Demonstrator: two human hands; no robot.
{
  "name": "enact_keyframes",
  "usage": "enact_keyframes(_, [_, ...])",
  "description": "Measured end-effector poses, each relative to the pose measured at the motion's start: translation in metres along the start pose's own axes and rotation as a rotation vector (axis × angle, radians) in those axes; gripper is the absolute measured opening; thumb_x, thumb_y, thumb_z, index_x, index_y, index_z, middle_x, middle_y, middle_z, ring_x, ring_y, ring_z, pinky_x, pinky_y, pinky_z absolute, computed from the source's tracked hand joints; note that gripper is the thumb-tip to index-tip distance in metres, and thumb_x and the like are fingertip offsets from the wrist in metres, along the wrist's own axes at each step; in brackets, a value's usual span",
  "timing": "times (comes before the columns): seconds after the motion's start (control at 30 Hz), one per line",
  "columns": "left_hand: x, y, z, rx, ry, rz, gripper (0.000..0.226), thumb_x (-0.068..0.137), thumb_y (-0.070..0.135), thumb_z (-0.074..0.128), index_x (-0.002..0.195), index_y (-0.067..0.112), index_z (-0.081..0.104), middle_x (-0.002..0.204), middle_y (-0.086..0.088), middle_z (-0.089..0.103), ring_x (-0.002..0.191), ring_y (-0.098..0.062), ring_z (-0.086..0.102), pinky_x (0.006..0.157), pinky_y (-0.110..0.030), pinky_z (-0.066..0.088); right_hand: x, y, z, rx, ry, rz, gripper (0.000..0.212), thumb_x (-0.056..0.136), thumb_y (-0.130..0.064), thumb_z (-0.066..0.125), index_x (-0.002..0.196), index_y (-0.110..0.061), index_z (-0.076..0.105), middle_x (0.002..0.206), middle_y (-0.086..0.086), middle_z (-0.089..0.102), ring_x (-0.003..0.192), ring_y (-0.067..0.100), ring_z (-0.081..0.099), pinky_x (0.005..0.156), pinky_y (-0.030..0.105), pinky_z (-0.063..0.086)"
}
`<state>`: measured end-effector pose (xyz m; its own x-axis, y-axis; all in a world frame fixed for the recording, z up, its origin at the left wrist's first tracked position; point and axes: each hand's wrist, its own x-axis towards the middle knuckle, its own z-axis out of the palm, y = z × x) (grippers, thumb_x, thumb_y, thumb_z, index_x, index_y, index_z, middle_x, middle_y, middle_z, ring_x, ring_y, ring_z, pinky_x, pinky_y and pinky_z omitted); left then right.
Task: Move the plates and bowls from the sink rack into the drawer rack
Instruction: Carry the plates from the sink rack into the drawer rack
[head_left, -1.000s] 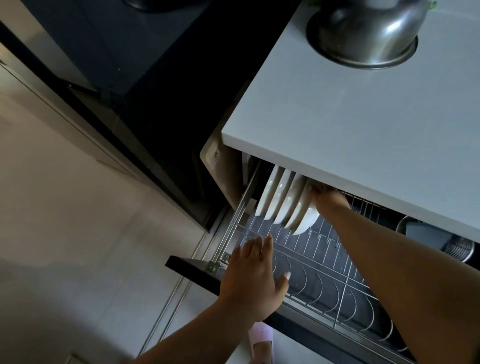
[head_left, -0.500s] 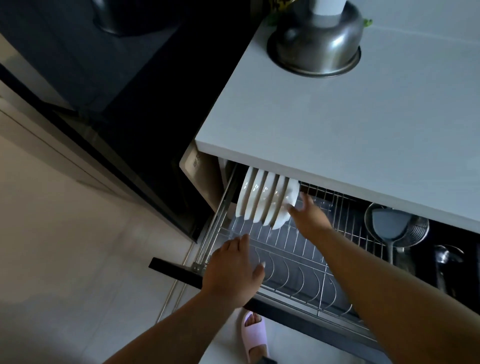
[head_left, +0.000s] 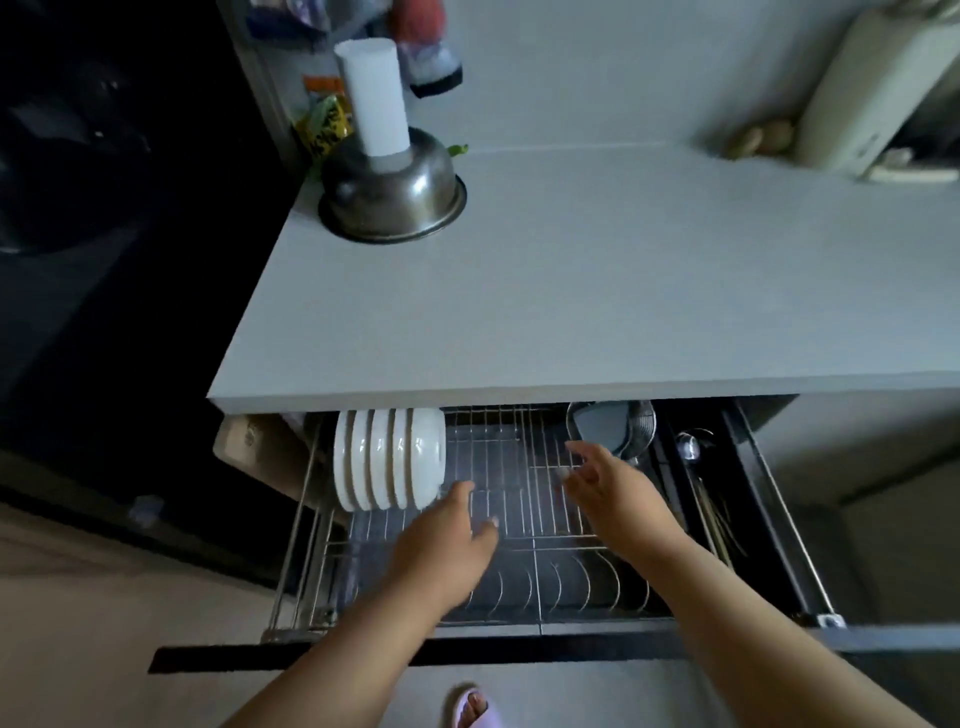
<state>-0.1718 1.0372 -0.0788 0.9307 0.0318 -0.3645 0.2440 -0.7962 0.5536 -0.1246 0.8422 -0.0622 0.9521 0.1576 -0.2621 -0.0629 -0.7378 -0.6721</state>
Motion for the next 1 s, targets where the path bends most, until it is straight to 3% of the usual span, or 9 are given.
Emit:
enact_keyframes(0.1, [0.004, 0.046, 0.012, 0.0, -0.021, 0.091, 0.051, 0.097, 0.04, 0.049, 0.143, 0.026, 0.032, 0.105, 0.005, 0.062, 0.078, -0.009, 0.062, 0.074, -0.032, 0.054, -0.022, 0.025, -0.038, 0.021, 0.103, 0.017, 0.045, 0.095, -0.044, 0.049, 0.135, -0.023, 0.047, 0.097, -0.008, 0.065, 0.082, 0.006, 0.063, 0.075, 0.028, 0.053])
enact_keyframes(0.2, [0.006, 0.096, 0.03, 0.029, -0.022, 0.171, 0.048, 0.096, 0.038, 0.05, 0.141, 0.026, 0.036, 0.092, 0.007, 0.062, 0.079, -0.008, 0.061, 0.075, -0.032, 0.053, -0.046, 0.052, -0.076, 0.037, 0.196, 0.047, 0.039, 0.094, -0.042, 0.051, 0.129, -0.025, 0.054, 0.112, -0.004, 0.066, 0.093, 0.009, 0.063, 0.08, 0.028, 0.052])
enact_keyframes(0.33, [0.001, 0.161, 0.065, 0.047, -0.063, 0.28, 0.047, 0.096, 0.036, 0.051, 0.14, 0.026, 0.038, 0.087, 0.006, 0.064, 0.076, -0.01, 0.061, 0.073, -0.034, 0.054, -0.081, 0.095, -0.125, -0.01, 0.302, 0.093, 0.036, 0.095, -0.04, 0.05, 0.127, -0.025, 0.056, 0.105, -0.006, 0.063, 0.086, 0.009, 0.057, 0.07, 0.023, 0.042])
enact_keyframes(0.47, [-0.008, 0.225, 0.109, 0.076, -0.117, 0.374, 0.046, 0.096, 0.037, 0.048, 0.14, 0.027, 0.038, 0.088, 0.009, 0.063, 0.081, -0.008, 0.06, 0.08, -0.035, 0.053, -0.116, 0.15, -0.169, -0.078, 0.376, 0.164, 0.034, 0.095, -0.046, 0.046, 0.118, -0.025, 0.06, 0.103, -0.008, 0.062, 0.086, 0.008, 0.055, 0.07, 0.022, 0.042])
enact_keyframes(0.57, [-0.013, 0.272, 0.149, 0.097, -0.15, 0.438, 0.045, 0.094, 0.037, 0.05, 0.138, 0.028, 0.04, 0.088, 0.011, 0.064, 0.085, -0.01, 0.061, 0.083, -0.035, 0.052, -0.144, 0.196, -0.199, -0.066, 0.448, 0.219, 0.032, 0.094, -0.045, 0.049, 0.106, -0.019, 0.064, 0.103, -0.004, 0.065, 0.089, 0.015, 0.059, 0.077, 0.03, 0.048])
enact_keyframes(0.7, [-0.022, 0.336, 0.208, 0.137, -0.193, 0.527, 0.045, 0.093, 0.036, 0.051, 0.137, 0.027, 0.043, 0.086, 0.012, 0.065, 0.094, -0.013, 0.061, 0.087, -0.034, 0.05, -0.188, 0.253, -0.239, -0.05, 0.507, 0.298, 0.027, 0.093, -0.044, 0.051, 0.108, -0.025, 0.064, 0.103, -0.009, 0.063, 0.092, 0.01, 0.057, 0.076, 0.022, 0.042])
enact_keyframes(1.0, [-0.062, 0.463, 0.318, 0.221, -0.311, 0.725, 0.045, 0.094, 0.037, 0.05, 0.137, 0.026, 0.042, 0.09, 0.012, 0.067, 0.099, -0.015, 0.061, 0.085, -0.03, 0.048, -0.28, 0.356, -0.321, -0.027, 0.664, 0.5, 0.026, 0.095, -0.043, 0.048, 0.094, -0.024, 0.065, 0.095, -0.008, 0.066, 0.086, 0.011, 0.058, 0.075, 0.028, 0.047])
